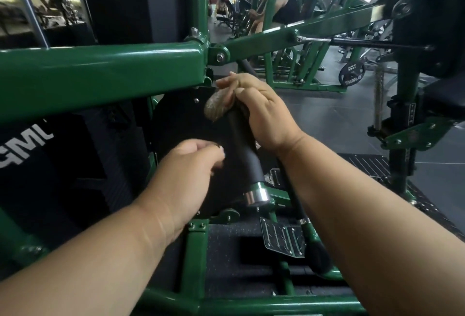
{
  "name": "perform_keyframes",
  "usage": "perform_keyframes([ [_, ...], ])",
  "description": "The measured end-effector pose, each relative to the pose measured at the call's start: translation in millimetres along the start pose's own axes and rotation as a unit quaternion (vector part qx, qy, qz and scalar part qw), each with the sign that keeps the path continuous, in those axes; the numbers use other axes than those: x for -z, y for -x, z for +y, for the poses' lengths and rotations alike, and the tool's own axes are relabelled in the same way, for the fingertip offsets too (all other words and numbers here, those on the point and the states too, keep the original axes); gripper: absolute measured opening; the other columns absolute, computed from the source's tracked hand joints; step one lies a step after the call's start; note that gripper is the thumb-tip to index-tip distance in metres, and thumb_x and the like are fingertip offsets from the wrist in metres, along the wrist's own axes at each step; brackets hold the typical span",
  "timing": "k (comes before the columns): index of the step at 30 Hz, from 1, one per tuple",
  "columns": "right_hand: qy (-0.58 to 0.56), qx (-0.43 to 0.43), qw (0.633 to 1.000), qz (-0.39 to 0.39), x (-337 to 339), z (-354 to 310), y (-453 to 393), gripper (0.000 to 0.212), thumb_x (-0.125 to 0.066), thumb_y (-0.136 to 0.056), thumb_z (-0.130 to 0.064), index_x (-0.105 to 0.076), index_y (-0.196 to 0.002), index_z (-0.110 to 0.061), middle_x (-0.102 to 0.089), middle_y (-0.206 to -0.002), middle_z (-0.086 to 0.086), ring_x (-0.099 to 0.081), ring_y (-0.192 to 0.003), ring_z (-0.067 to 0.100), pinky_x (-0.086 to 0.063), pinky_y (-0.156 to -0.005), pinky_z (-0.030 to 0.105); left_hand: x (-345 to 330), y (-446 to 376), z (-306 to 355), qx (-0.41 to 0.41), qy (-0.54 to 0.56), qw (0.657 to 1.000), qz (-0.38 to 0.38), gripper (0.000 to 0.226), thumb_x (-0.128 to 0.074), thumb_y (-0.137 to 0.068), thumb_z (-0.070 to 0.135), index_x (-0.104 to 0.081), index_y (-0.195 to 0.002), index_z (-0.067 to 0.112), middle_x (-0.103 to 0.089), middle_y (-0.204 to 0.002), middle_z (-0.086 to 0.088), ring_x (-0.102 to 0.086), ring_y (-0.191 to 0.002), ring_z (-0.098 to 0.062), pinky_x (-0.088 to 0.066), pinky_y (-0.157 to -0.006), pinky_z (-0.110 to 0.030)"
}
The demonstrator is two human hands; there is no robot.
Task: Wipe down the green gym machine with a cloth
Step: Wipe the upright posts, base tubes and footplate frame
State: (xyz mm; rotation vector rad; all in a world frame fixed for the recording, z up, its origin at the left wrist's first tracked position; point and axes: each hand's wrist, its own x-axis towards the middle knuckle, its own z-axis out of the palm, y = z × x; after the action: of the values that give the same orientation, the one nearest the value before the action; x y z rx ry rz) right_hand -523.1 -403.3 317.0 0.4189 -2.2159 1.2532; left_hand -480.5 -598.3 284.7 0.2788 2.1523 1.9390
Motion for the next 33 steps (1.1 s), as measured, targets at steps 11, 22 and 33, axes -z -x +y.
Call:
perform_keyframes([
  [11, -0.15, -0.03, 0.987, 0.042, -12.9, -28.1, 100.4, 0.039, -0.033, -0.1, 0.001, -0.067, -0.082, -0.007, -0.072, -0.124, 0.011, -0.056, -0.136, 0.011, -0.023, -0.128, 0.045, 9.4, -6.8, 7.3, 0.03, 0.053, 0.998, 0.001, 0.025, -0.053, -0.1, 0.024, -0.075, -0.109, 0.015, -0.074, -0.087, -0.001, -0.063, -0.085, -0.02, -0.048, -0.083, -0.039],
  [22, 0.123, -0.076, 0.988, -0.062, -2.5, -53.9, 32.9, 0.028, -0.047, -0.109, -0.021, -0.075, -0.109, -0.022, -0.069, -0.131, -0.005, -0.053, -0.135, 0.01, -0.041, -0.115, 0.037, 11.5, -9.8, 8.3, 0.004, 0.092, 0.996, 0.001, 0.021, -0.059, -0.102, 0.041, -0.076, -0.105, 0.028, -0.08, -0.096, 0.006, -0.073, -0.092, -0.017, -0.054, -0.081, -0.035],
  [33, -0.085, -0.091, 0.979, 0.164, -10.8, -37.5, 107.5, 0.041, -0.043, -0.09, -0.009, -0.08, -0.107, -0.01, -0.071, -0.129, -0.002, -0.054, -0.137, 0.008, -0.041, -0.116, 0.032, 5.7, 2.2, -9.5, -0.047, 0.011, 0.999, -0.005, 0.029, -0.071, -0.09, 0.037, -0.069, -0.094, 0.008, -0.065, -0.076, 0.0, -0.058, -0.07, -0.011, -0.044, -0.068, -0.033],
])
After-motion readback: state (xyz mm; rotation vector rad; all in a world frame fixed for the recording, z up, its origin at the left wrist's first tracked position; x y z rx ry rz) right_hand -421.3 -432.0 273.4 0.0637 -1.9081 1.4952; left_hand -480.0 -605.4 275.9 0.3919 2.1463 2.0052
